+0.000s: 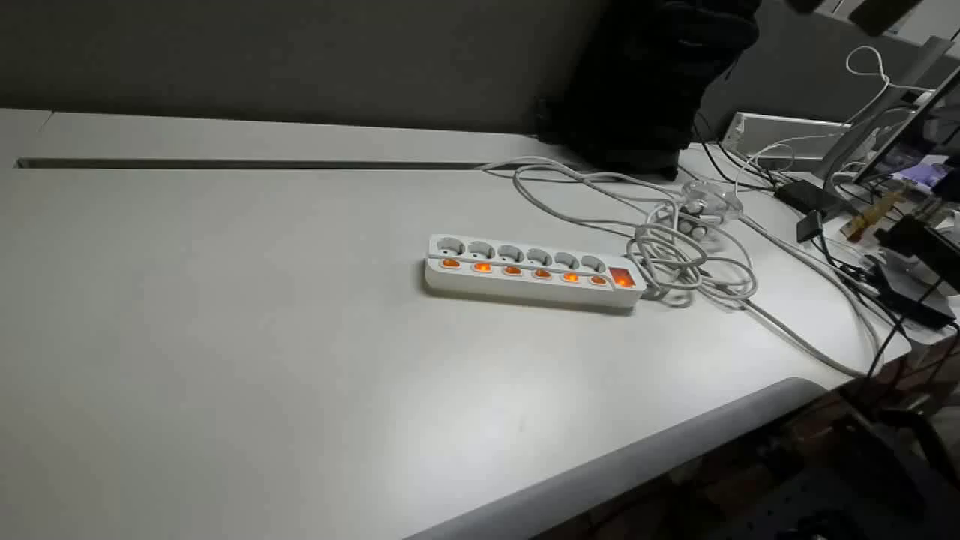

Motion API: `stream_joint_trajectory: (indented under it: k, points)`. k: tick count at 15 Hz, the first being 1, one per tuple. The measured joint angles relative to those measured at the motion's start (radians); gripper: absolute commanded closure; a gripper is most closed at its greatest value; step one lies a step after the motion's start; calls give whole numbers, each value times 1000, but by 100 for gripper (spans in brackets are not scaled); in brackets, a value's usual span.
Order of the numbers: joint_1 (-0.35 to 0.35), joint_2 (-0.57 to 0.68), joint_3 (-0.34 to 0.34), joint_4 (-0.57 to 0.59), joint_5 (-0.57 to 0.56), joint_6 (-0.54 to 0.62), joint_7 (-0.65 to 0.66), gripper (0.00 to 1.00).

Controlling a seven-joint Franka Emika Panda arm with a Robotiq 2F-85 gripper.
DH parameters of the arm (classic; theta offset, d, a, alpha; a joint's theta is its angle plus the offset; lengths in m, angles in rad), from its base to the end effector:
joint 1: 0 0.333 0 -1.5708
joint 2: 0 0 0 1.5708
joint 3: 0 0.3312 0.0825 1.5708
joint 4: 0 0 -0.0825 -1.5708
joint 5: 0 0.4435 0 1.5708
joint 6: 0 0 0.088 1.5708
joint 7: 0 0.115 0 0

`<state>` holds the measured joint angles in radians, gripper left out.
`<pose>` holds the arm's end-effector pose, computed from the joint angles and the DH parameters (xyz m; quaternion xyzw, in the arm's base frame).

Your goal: Turn on the third slot button of the extension cord from the right side

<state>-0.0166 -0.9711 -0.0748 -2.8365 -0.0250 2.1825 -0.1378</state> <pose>0.3400 -0.0287 0.4556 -0.9866 -0.0396 -0.1585 0.0037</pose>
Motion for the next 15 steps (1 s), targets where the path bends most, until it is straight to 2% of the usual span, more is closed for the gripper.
stream_joint_trajectory:
  k: [15]
  points:
    - [0,21,0,-28,1,-19,-1,0]
